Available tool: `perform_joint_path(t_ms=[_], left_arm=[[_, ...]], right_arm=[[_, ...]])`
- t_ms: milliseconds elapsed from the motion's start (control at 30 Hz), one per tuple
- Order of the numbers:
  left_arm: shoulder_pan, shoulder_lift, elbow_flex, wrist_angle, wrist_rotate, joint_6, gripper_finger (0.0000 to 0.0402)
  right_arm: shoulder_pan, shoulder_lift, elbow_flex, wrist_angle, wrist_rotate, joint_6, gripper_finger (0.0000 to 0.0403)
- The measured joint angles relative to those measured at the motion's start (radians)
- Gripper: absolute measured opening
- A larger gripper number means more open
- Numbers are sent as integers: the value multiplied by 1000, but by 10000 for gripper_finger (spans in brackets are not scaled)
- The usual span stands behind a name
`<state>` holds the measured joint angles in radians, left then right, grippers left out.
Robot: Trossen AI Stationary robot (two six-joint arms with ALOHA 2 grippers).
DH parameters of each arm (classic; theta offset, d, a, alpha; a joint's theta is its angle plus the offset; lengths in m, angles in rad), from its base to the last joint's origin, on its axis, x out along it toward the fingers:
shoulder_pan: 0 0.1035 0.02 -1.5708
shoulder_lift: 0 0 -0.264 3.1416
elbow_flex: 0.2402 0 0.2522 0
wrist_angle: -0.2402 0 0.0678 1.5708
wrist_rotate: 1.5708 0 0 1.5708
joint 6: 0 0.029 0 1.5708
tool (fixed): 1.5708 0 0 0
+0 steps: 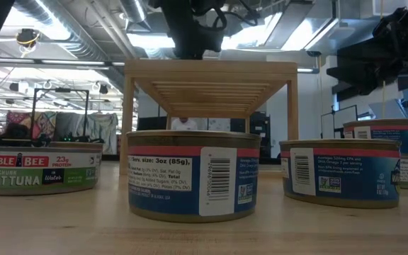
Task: Stack canned seafood by type on shelf
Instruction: Put the green tuna can on the shelf, then stack the green tuna can on top of the green tuna can on the shelf
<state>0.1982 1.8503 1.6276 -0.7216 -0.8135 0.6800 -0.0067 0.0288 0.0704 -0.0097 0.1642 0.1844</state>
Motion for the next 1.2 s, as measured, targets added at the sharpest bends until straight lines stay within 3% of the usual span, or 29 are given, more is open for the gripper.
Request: perform_joint_path(t_ms=[867,1200], left_arm=[[-81,-24,1,-141,-3,61,269],[-173,-111,1,-229,-1,-81,269]], right_arm=[[0,0,0,-23,0,1,294],[0,0,0,-31,-1,1,294]])
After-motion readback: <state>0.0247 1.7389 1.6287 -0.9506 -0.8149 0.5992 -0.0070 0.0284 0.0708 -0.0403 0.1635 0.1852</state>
